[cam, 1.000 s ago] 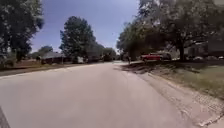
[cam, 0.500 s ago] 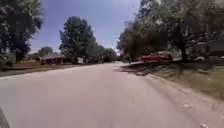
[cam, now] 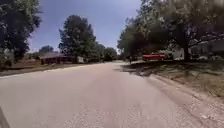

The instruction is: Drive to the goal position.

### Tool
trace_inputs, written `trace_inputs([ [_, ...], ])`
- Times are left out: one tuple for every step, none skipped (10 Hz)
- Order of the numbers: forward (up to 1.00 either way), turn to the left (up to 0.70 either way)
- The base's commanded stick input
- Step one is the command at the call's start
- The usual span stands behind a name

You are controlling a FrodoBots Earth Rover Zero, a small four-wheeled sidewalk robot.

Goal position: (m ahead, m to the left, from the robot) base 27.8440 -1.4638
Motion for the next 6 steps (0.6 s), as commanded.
trace_inputs([
  [0.70, 0.00],
  [0.70, -0.05],
  [0.70, -0.18],
  [0.70, -0.20],
  [0.70, 0.00],
  [0.70, -0.09],
])
